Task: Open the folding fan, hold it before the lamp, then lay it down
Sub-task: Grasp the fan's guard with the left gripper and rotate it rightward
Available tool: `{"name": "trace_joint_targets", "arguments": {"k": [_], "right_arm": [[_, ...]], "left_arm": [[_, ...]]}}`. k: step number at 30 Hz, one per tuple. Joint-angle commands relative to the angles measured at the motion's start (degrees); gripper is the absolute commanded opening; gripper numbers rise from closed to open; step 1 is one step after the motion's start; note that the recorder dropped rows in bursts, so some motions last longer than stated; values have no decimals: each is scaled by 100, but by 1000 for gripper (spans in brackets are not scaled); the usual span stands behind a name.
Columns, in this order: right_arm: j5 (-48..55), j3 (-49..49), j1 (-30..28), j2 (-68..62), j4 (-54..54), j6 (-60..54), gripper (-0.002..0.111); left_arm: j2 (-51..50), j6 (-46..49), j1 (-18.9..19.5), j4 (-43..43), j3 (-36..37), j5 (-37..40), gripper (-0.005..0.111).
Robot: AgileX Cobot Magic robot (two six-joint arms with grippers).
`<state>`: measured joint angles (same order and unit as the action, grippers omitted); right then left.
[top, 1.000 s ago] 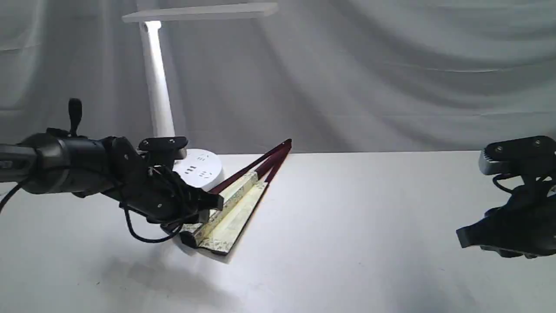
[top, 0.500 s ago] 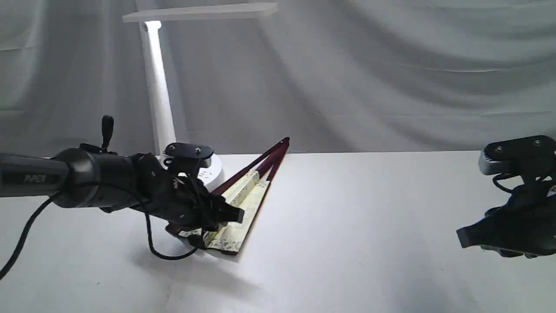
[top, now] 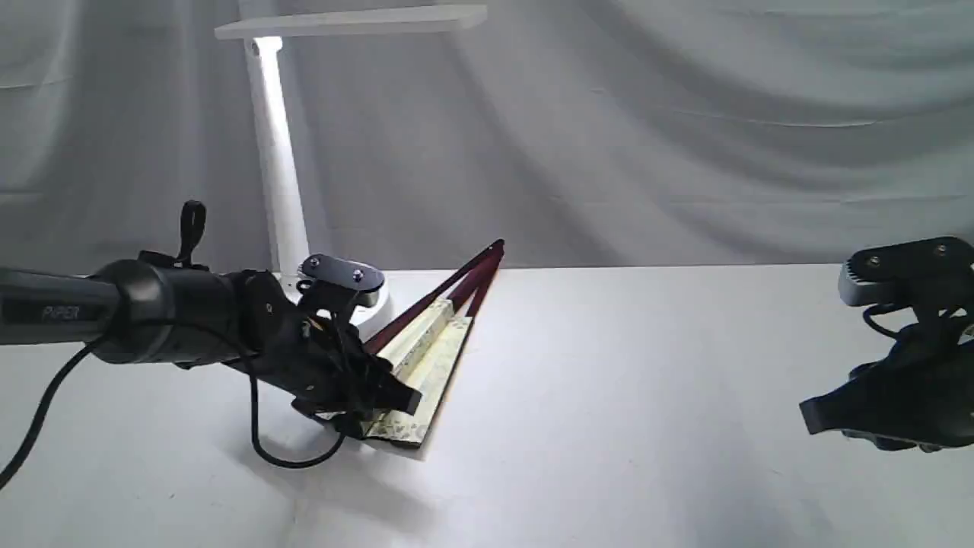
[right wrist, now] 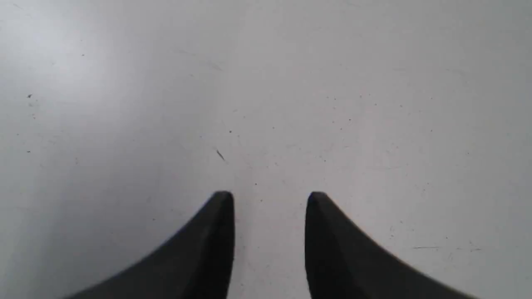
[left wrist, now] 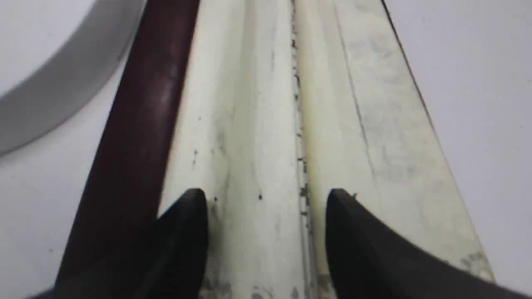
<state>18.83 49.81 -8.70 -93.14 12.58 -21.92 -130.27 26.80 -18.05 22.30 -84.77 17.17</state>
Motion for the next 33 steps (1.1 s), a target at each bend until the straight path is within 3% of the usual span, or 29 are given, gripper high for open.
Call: {"name": "trace_joint_targets", "arguments": {"k": [1, 7, 13, 23, 33], "right_arm": [[-56, 36, 11, 4, -64, -42, 30], [-56, 36, 11, 4, -64, -42, 30], [-56, 36, 11, 4, -64, -42, 30], [-56, 36, 11, 4, -64, -42, 30], [115, 36, 11, 4, -64, -42, 30]], "left_arm": [[0, 237, -63, -44, -18, 279, 45], [0, 237, -80, -44, -18, 385, 44], [0, 725, -260, -44, -18, 601, 27], [0, 1497, -595, -44, -18, 817, 27], [28, 3402, -757, -22, -18, 1777, 27]]}}
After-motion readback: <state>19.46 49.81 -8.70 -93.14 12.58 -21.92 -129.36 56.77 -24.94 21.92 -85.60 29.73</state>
